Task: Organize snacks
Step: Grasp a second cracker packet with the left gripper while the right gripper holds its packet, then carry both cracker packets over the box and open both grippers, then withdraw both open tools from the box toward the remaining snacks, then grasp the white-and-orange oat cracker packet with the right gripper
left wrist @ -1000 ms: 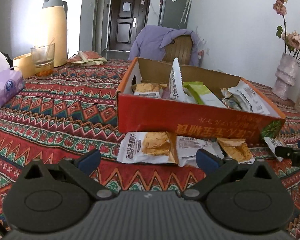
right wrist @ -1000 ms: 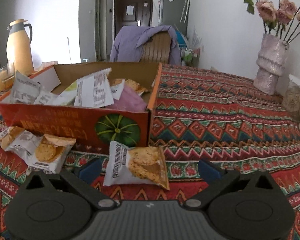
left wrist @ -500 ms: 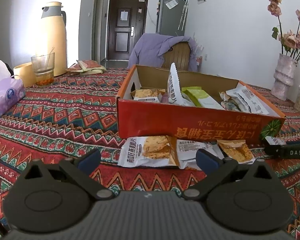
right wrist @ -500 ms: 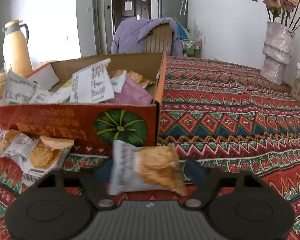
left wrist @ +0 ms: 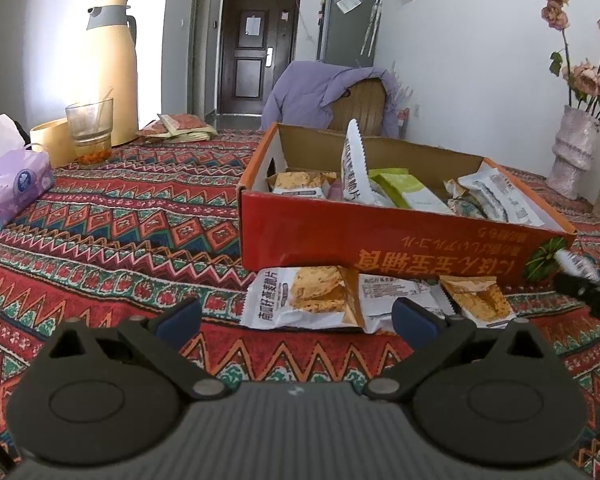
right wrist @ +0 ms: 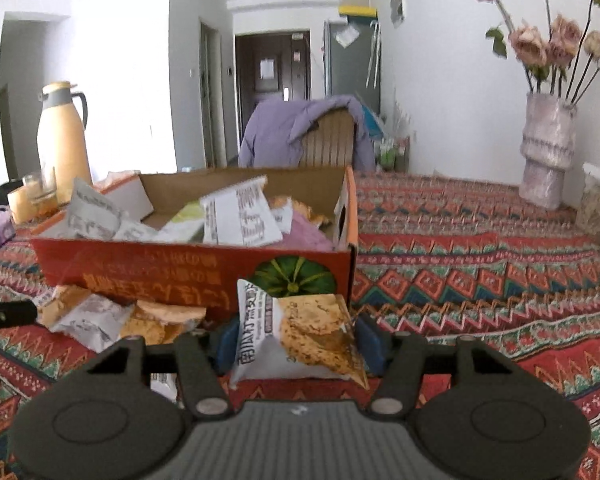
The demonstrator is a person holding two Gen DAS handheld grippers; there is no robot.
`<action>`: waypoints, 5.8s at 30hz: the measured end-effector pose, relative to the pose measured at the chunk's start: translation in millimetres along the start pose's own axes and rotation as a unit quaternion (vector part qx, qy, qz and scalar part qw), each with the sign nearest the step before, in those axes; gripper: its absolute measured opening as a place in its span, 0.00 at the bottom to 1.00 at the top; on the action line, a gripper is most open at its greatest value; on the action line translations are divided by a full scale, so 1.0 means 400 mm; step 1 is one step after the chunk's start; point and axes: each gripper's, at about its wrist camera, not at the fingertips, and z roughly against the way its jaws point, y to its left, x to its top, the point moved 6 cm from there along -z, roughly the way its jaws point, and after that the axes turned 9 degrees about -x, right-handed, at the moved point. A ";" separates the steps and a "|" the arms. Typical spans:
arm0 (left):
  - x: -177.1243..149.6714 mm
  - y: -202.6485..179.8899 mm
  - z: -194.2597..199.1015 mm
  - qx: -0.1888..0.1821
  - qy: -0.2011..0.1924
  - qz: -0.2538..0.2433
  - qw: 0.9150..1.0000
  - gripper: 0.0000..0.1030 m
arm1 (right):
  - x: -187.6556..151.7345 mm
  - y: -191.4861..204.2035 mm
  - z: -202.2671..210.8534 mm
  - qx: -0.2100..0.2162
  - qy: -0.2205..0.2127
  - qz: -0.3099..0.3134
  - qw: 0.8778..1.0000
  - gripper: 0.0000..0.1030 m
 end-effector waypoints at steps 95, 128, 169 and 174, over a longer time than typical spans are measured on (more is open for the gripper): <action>0.368 -0.137 -0.152 0.004 -0.055 -0.026 0.998 0.48 | 0.301 0.161 -0.140 -0.006 -0.070 0.031 0.997 0.59; 0.326 -0.061 -0.095 0.007 -0.081 0.025 0.996 1.00 | 0.253 0.113 -0.115 -0.009 -0.047 0.011 0.999 1.00; 0.020 0.018 0.082 -0.037 -0.040 0.010 0.998 1.00 | -0.018 0.108 0.115 0.027 -0.022 0.028 0.999 1.00; 0.002 0.029 0.069 -0.036 -0.035 0.011 0.999 1.00 | -0.028 0.113 0.104 0.028 -0.007 0.028 0.999 1.00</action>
